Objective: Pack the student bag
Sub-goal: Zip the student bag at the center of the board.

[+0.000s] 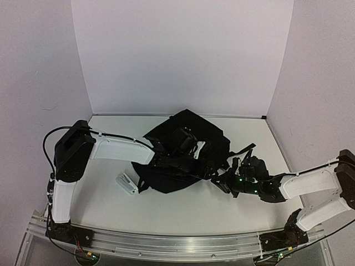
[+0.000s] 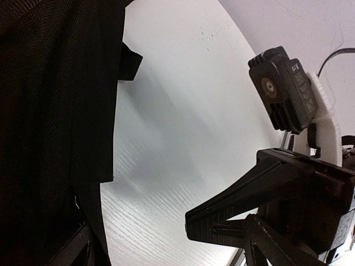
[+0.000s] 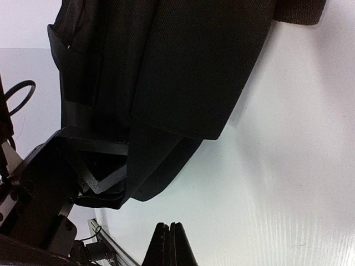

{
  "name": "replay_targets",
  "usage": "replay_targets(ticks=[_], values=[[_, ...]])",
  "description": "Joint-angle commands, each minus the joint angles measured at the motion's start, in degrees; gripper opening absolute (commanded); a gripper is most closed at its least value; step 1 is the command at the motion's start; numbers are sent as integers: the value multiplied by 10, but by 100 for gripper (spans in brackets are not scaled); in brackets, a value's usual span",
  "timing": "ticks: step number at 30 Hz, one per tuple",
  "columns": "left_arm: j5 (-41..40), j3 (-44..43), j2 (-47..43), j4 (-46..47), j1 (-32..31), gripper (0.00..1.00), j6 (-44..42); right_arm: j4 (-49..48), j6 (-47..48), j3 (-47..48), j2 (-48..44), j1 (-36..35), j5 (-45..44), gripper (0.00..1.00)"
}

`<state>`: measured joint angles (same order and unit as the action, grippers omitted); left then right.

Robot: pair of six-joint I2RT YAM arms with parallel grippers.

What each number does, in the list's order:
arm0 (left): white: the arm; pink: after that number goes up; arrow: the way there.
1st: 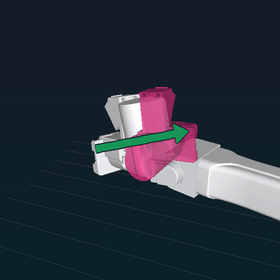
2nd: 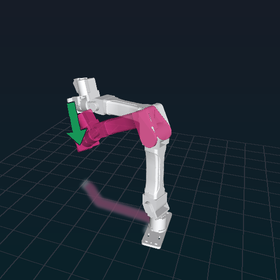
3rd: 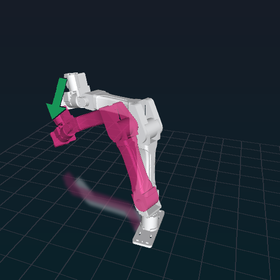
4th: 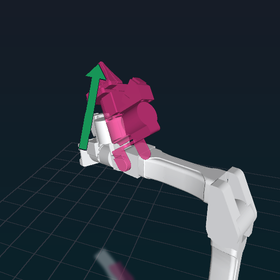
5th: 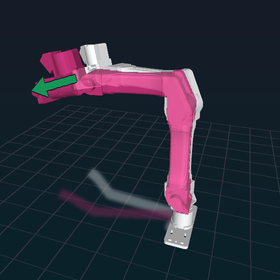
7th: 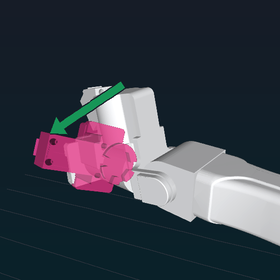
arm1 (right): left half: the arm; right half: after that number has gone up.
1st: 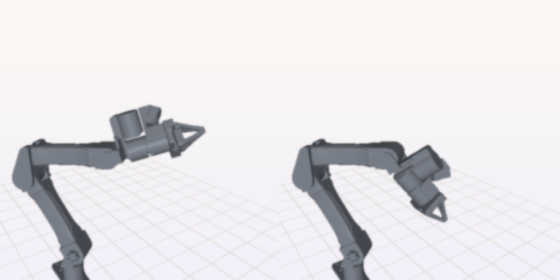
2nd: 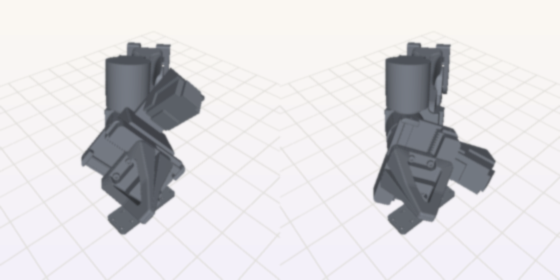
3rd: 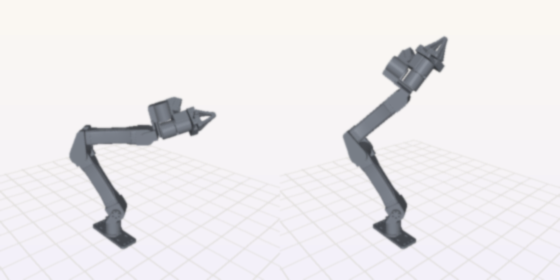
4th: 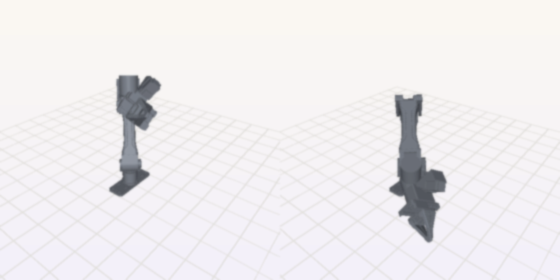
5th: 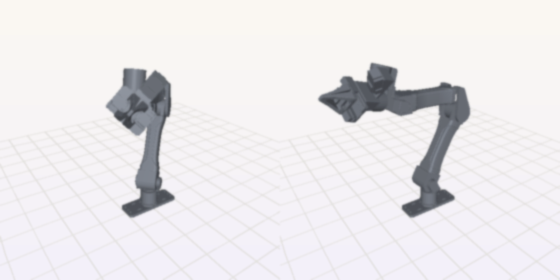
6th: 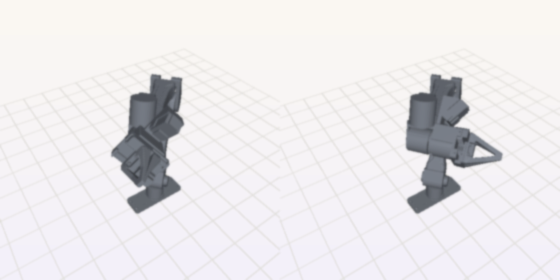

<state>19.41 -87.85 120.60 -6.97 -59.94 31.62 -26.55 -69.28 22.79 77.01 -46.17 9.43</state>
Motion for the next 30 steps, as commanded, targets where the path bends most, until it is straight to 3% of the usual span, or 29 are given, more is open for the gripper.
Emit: replay_targets(ticks=[1,8,14,19,24,28,30], values=[[10,38,-62,140,4,90,34,-15,-5,-2,-10,-2,-13,0],[68,100,-98,230,22,90,92,-16,-1,6,3,-2,-14,0],[52,151,-163,201,36,90,87,-4,13,53,17,-7,-22,1],[-34,143,-197,57,49,90,39,27,11,92,40,-18,-50,33],[-69,133,-222,-50,57,92,-36,92,3,142,75,-37,-85,50],[-57,128,-225,-98,57,94,-107,129,-7,169,112,-45,-94,50],[-52,122,-219,-126,56,94,-142,141,-12,178,125,-47,-95,38]])
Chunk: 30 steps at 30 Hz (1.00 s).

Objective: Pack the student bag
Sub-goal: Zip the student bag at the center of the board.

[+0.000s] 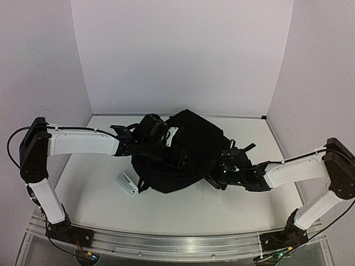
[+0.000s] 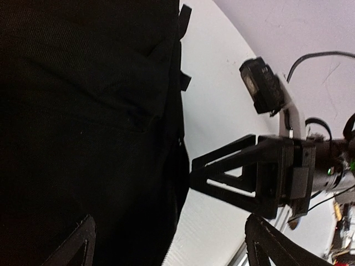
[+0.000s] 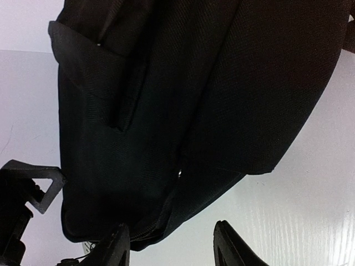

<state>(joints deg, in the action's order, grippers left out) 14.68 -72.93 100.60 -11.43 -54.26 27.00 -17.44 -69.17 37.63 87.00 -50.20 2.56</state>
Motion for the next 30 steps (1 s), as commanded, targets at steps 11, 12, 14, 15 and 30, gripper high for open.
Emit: replay_targets(ticks=[11,12,14,15,30], values=[[-99,-50,18,-100,-44,96,-184,1,-33,-30,16,-9,-51,0],[-102,-51,19,-93,-48,96,-187,-24,-33,-41,18,-9,-44,0],[-110,-57,23,-83,-58,97,-189,-93,-40,-70,26,-9,-31,0],[-111,-61,24,-80,-62,97,-188,-121,-43,-82,31,-9,-30,0],[95,-116,80,-17,-66,63,-11,-368,-75,-170,79,-7,10,0]])
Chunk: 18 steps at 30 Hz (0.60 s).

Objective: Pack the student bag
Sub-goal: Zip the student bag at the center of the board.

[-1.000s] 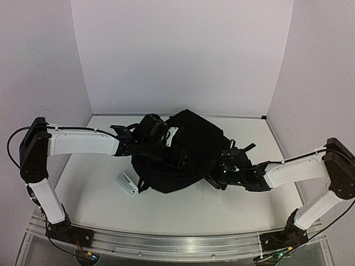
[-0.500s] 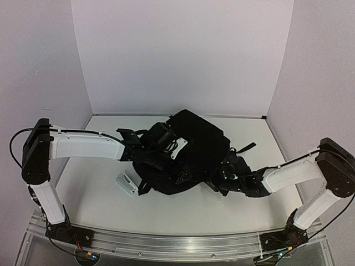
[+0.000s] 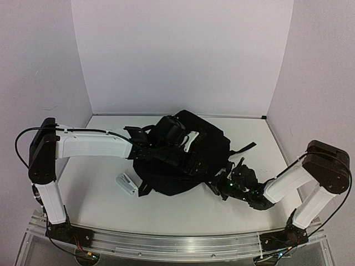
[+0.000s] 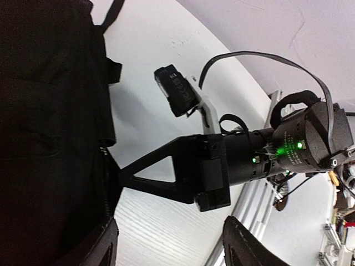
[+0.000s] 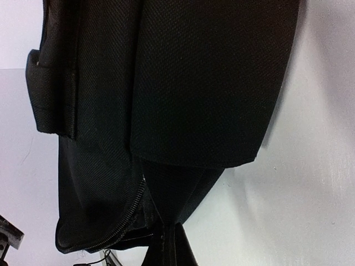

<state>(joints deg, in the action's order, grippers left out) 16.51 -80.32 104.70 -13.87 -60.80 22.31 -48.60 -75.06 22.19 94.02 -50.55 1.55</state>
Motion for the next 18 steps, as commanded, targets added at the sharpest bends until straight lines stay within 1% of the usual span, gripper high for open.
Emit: replay_targets(ticks=[1,5,8,11,14,18], values=[[90,-54,51,-8,0,60,32,-58,-17,-17,8,-3,20,0],[128,-98,97,-49,0,52,21,-61,-20,-22,7,-3,19,0],[122,-118,116,-83,0,50,7,-63,-23,-26,2,-3,16,0],[74,-112,120,-87,-1,47,3,-65,-24,-31,-4,-3,15,0],[6,-103,122,-86,0,46,0,-67,-24,-33,-4,-3,16,0],[-33,-99,129,-82,-1,45,-1,-72,-26,-35,-1,-3,19,0]])
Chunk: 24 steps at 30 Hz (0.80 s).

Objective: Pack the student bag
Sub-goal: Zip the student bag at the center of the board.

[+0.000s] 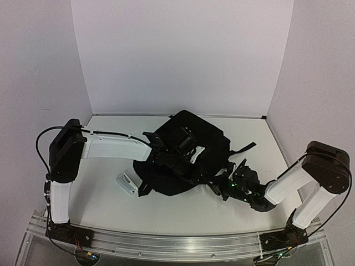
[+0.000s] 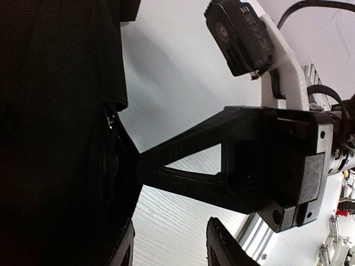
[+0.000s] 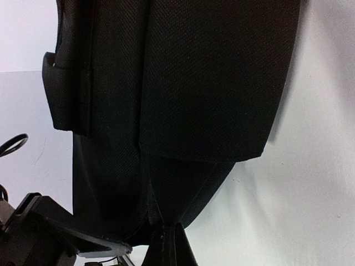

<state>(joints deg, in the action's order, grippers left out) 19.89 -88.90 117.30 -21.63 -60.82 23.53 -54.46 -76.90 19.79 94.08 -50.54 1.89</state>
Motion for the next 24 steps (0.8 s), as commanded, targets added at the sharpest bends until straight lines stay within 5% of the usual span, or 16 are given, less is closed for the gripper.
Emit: replay_targets(ticks=[1,24], values=[[-74,-14,6,-5,0,44,-13,-15,-8,-11,-1,-3,15,0],[-63,-52,63,22,0,28,-11,-52,-15,-11,23,-3,31,0]])
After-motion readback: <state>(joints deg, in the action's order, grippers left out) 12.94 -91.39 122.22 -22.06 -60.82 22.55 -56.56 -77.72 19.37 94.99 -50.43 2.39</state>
